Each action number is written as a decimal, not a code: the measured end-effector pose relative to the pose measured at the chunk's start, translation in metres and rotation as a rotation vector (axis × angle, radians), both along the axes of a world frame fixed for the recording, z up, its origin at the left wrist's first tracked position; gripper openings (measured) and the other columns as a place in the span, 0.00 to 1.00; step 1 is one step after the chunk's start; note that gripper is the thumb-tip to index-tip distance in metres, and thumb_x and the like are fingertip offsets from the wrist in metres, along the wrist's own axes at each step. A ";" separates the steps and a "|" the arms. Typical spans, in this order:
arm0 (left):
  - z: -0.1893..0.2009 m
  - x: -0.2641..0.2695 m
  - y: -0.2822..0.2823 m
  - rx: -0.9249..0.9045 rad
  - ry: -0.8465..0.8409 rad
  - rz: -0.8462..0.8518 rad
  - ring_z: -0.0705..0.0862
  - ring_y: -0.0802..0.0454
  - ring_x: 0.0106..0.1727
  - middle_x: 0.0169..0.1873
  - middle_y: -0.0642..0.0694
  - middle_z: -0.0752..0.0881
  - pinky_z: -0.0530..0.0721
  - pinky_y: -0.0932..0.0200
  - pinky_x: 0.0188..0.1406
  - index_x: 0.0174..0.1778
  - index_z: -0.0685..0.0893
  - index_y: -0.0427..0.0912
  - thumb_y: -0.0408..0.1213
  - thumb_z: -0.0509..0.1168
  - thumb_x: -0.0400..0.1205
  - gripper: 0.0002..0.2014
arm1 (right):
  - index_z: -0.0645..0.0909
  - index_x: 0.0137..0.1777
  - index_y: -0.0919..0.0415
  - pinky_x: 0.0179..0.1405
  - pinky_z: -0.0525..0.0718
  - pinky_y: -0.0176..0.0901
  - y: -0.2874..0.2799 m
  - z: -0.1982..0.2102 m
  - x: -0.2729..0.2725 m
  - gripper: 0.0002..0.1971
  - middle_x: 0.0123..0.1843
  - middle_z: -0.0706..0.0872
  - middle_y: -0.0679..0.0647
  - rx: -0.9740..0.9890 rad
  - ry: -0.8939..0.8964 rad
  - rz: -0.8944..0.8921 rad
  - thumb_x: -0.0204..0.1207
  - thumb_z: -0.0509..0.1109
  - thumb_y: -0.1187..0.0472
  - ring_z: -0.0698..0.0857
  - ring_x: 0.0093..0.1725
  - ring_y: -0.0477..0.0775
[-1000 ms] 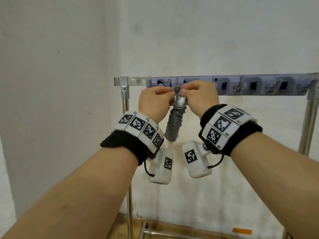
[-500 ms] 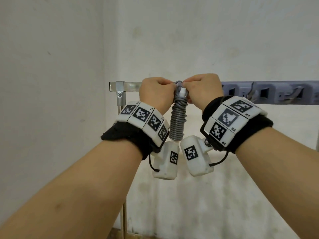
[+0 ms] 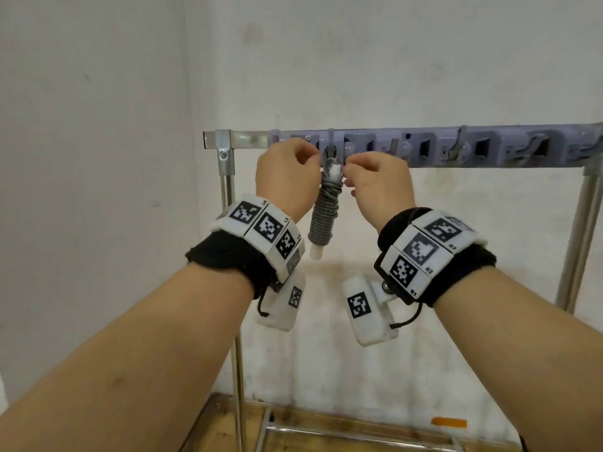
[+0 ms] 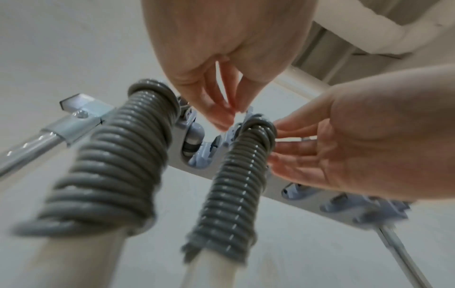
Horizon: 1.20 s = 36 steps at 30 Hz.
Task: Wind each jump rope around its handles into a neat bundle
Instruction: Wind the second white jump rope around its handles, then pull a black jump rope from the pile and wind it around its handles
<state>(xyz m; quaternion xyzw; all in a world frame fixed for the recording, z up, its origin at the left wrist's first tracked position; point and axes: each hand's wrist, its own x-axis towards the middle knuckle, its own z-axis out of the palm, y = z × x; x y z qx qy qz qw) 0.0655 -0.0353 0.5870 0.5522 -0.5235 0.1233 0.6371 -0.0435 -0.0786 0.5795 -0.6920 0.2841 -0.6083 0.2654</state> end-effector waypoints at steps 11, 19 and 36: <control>-0.197 -0.017 0.068 0.313 -0.227 -0.245 0.83 0.55 0.35 0.32 0.54 0.83 0.81 0.66 0.35 0.42 0.83 0.53 0.39 0.67 0.75 0.03 | 0.84 0.40 0.56 0.43 0.83 0.43 0.031 -0.197 -0.071 0.04 0.35 0.85 0.47 0.093 0.405 0.049 0.74 0.69 0.62 0.84 0.38 0.51; -0.385 -0.026 0.075 0.903 -0.484 -0.307 0.81 0.56 0.37 0.34 0.59 0.81 0.83 0.55 0.39 0.46 0.85 0.50 0.45 0.68 0.76 0.07 | 0.83 0.39 0.52 0.30 0.69 0.36 0.041 -0.390 -0.095 0.07 0.31 0.80 0.41 0.339 0.990 0.229 0.77 0.68 0.53 0.76 0.32 0.39; -0.690 -0.077 0.036 1.600 -0.644 -0.708 0.79 0.46 0.63 0.62 0.45 0.81 0.80 0.50 0.60 0.64 0.84 0.45 0.40 0.61 0.83 0.15 | 0.80 0.58 0.60 0.41 0.79 0.48 0.052 -0.685 -0.119 0.13 0.57 0.78 0.57 0.668 1.807 0.600 0.78 0.66 0.55 0.81 0.48 0.59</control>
